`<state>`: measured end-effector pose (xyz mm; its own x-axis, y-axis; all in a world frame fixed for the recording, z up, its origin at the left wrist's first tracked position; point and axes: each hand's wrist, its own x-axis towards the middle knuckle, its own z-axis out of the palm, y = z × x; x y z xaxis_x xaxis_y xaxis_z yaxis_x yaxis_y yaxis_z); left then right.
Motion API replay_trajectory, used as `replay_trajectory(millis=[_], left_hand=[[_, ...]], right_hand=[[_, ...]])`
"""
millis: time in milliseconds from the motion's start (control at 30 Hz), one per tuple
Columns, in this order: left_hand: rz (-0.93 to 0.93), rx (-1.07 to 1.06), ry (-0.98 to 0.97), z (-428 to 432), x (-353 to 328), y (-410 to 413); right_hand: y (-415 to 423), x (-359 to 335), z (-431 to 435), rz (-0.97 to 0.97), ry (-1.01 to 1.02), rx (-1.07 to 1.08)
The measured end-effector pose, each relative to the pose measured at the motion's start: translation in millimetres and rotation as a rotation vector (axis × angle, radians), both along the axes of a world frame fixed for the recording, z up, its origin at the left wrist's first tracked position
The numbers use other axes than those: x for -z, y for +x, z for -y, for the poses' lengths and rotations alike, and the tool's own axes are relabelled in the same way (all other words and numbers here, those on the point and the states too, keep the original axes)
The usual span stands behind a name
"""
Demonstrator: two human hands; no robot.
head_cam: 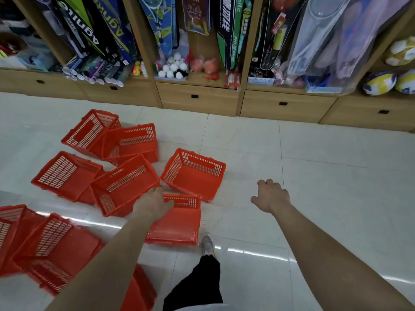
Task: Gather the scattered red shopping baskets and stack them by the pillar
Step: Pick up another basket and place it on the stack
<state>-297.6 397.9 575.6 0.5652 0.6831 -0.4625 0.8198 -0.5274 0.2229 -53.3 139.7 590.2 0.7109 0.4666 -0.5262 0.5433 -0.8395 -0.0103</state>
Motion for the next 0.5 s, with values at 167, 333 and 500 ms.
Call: replay_trajectory(millis=[167, 333, 500], left_hand=[[-0.015, 0.001, -0.069, -68.4, 14.5, 89.2], [-0.056, 0.011, -0.052, -128.4, 20.9, 168.0], [-0.112, -0.055, -0.061, -173.7, 50.0, 229.7]], right_hand=[[89.0, 0.8, -61.8, -0.008, -0.051, 0.017], [169.2, 4.0, -134.1, -0.02, 0.004, 0.013], [231.7, 48.8, -191.7, -0.101, -0.003, -0.064]])
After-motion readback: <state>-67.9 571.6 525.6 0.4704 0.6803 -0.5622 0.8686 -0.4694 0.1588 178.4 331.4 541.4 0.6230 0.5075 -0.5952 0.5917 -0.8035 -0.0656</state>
